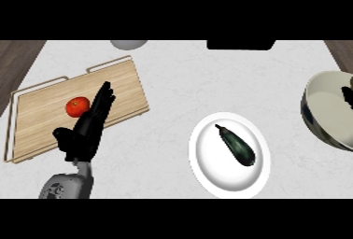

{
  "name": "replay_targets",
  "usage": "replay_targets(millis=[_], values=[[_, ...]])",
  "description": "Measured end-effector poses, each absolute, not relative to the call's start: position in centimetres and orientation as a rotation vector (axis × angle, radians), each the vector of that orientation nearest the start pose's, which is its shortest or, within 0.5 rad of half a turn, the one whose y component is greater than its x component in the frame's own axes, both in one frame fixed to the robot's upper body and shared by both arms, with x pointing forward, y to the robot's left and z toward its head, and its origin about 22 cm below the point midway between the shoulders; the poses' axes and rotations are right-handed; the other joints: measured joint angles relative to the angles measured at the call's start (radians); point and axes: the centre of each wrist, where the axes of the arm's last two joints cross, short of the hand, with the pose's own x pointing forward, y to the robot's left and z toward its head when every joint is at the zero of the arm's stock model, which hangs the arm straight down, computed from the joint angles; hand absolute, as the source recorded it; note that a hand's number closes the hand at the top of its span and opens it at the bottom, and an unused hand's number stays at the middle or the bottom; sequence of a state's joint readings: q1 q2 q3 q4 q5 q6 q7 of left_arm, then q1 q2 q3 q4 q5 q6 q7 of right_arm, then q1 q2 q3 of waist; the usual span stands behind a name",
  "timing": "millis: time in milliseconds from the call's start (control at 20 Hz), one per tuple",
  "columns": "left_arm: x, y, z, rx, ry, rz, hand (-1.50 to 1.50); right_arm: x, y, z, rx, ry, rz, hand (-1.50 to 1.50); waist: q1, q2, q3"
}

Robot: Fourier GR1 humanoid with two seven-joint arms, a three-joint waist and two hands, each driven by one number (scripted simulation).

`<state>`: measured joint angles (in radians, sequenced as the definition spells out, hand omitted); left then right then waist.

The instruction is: Pick the squash from the plate and place it in the bowl

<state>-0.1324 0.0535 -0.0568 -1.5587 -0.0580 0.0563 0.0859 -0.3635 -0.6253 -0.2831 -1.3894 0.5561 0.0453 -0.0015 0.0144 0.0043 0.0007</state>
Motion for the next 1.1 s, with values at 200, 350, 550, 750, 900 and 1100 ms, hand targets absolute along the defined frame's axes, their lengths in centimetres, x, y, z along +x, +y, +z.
replay_targets(millis=[200,350,550,750,900,1100], values=[[27.3,21.4,2.8,0.054,-1.595,-0.126,0.0,32.1,-42.6,13.5,-1.122,-1.512,0.623,1.5,-0.001,0.0,0.0],[27.0,21.4,2.7,0.052,-1.597,-0.124,0.0,32.3,-44.4,11.6,-1.053,-1.461,0.625,1.5,0.002,0.001,0.0],[27.6,21.4,2.9,0.052,-1.605,-0.123,0.0,32.3,-46.4,9.5,-0.915,-1.413,0.617,-1.5,0.003,0.002,0.001],[27.4,21.2,2.6,0.047,-1.604,-0.127,0.0,32.4,-47.8,8.6,-0.779,-1.448,0.61,-1.5,0.005,0.003,0.001],[27.4,21.1,2.8,0.049,-1.605,-0.125,0.0,32.5,-48.3,7.8,-0.715,-1.529,0.554,-1.5,0.005,0.002,0.001],[27.5,21.4,3.3,0.057,-1.599,-0.125,0.0,32.9,-48.7,8.8,-0.672,-1.661,0.447,-1.5,-0.001,-0.001,0.001]])
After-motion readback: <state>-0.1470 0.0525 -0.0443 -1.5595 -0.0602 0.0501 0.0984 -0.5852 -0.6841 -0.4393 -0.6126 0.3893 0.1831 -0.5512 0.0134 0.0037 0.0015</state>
